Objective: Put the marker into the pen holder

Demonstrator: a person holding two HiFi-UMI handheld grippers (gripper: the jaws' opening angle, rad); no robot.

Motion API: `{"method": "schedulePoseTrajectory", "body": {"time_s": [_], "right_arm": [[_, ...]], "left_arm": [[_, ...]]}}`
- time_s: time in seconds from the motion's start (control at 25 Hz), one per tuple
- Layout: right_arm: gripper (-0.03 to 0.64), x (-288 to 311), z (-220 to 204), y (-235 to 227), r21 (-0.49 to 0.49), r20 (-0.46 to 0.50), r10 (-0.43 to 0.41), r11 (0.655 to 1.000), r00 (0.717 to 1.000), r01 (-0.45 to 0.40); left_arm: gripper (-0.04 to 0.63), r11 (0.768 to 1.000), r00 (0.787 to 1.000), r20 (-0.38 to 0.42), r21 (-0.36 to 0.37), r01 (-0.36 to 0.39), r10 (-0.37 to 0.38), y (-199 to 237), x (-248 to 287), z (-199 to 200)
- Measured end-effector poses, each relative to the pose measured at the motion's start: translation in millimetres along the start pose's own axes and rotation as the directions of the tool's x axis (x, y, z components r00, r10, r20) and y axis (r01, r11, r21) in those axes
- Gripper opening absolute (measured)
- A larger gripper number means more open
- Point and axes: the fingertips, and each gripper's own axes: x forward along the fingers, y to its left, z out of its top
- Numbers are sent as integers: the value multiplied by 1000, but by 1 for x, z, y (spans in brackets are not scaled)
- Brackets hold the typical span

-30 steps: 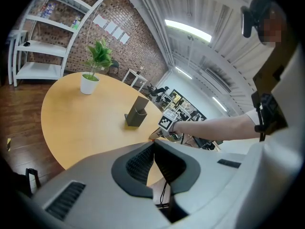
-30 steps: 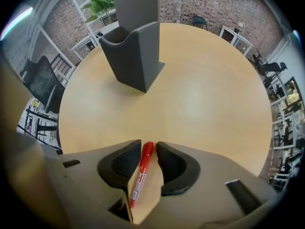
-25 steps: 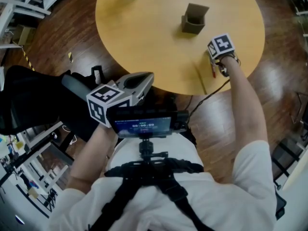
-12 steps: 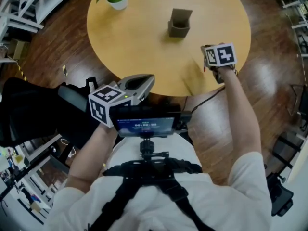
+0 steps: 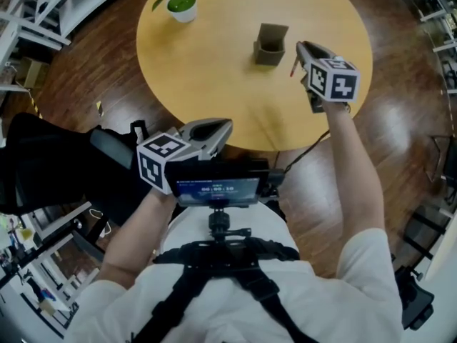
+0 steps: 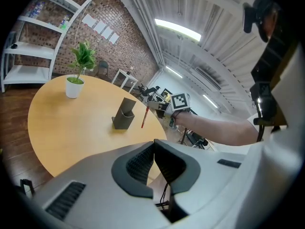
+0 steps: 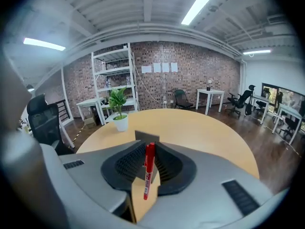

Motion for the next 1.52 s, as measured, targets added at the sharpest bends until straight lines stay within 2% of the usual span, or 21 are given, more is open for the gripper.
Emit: {"method": "schedulePoseTrajectory", "body": {"time_s": [0.24, 0.68, 0.96, 1.32, 1.52], "right_arm": [[58, 17, 37, 16, -22, 82, -3, 1000, 997, 4], [58, 34, 65, 21, -15, 132, -10, 1000, 991, 12], [60, 44, 48, 18, 0, 131, -56, 998, 990, 57], [58, 46, 49, 12, -3, 145, -117, 993, 983, 118], [58, 56, 20, 13, -19, 81, -125, 992, 989, 126]], "left_arm": [[0, 1000, 1000, 15, -12, -17, 17, 2, -1, 1], [0, 998, 998, 37, -44, -50, 52, 7, -5, 2], [0, 998, 998, 39, -48, -51, 52, 7, -4, 3], [0, 998, 998, 38, -50, -47, 49, 7, -4, 2], [0, 997, 998, 33, -55, -54, 56, 6, -4, 0]]}}
